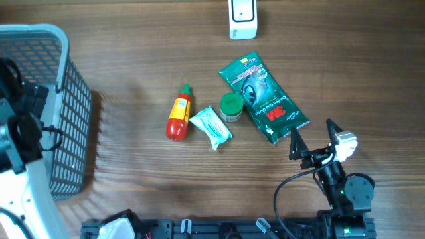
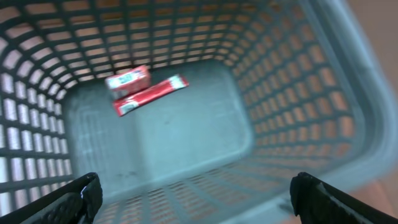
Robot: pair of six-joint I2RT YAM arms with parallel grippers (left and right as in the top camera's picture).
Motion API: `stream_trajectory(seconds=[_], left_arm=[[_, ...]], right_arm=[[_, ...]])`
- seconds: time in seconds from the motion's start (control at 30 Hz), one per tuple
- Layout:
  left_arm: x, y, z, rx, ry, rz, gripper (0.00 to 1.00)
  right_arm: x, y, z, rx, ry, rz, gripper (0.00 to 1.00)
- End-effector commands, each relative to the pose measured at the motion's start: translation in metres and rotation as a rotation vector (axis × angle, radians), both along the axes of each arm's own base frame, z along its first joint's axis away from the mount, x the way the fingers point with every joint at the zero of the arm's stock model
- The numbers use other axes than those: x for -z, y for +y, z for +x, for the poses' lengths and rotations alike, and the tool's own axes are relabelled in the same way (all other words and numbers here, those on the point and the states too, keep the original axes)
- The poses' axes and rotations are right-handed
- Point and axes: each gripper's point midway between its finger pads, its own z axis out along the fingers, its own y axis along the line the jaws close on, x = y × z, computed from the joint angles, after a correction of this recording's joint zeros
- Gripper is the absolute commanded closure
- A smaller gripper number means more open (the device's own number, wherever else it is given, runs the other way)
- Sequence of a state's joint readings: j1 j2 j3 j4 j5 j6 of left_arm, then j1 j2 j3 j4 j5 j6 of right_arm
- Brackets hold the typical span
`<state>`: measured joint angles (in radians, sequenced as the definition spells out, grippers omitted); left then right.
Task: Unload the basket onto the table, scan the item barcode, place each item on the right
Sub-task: 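Move the left gripper back into the basket toward the red snack packs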
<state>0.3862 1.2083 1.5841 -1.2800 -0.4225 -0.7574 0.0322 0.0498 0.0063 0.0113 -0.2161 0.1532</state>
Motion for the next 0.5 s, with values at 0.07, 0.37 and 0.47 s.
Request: stream_trajectory(seconds=[0.07,0.37,0.47], left_arm=[[0.023,0.025,-0.008,-0.101,0.099,-0.047,0.0],[0.056,0.034,-0.01,-0.136,0.187,-0.158,0.0],[0.063,0.041,-0.015,-0.179,0.199,-0.173,0.0]], right_arm=[[0.0,0.0,0.0,0.002,0.0,0.005,0.0],[0.0,0.0,0.0,0.002,0.0,0.005,0.0],[0.0,0.0,0.0,0.002,0.0,0.005,0.0]])
